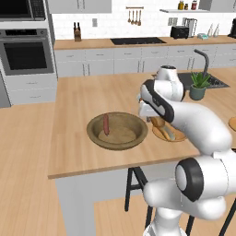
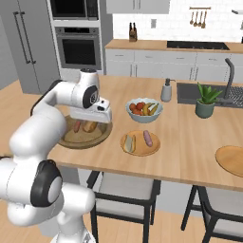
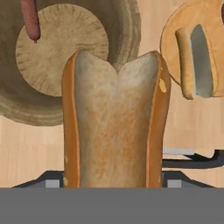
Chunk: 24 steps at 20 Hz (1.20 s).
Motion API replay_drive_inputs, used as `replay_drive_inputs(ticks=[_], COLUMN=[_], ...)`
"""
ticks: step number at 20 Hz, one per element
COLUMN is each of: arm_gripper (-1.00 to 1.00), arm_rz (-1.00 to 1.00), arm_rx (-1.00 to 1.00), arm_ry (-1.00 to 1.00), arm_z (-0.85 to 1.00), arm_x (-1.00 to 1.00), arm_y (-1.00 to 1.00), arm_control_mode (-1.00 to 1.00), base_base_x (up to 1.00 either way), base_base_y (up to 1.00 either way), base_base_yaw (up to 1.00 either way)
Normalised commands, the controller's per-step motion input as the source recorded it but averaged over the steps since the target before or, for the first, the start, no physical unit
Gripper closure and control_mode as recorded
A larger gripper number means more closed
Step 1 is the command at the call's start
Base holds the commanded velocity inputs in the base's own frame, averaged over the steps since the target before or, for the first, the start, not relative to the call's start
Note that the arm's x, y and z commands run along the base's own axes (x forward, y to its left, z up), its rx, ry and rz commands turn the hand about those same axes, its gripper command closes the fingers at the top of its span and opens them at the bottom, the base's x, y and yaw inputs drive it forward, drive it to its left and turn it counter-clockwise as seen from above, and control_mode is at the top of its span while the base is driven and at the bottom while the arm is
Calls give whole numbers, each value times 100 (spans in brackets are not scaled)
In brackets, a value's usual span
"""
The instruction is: Place one bun and one sausage from the bowl on each plate.
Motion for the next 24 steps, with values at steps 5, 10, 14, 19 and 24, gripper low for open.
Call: replay_drive_inputs(ticks=[5,10,14,19,24], arm_gripper=[100,100,100,100,100], arm_rz=[0,0,0,0,0], arm_rx=[0,0,0,0,0], arm_ry=[0,0,0,0,0], arm_z=[0,0,0,0,0], arm_x=[-25,-3,0,0,0], arm_y=[-5,0,0,0,0], arm_control_mode=[-100,100,100,100,100], base_base_x=[0,-32,-39,-1,0], base_base_y=[0,-17,-91,-100,-96], base_base_yaw=[0,0,0,0,0])
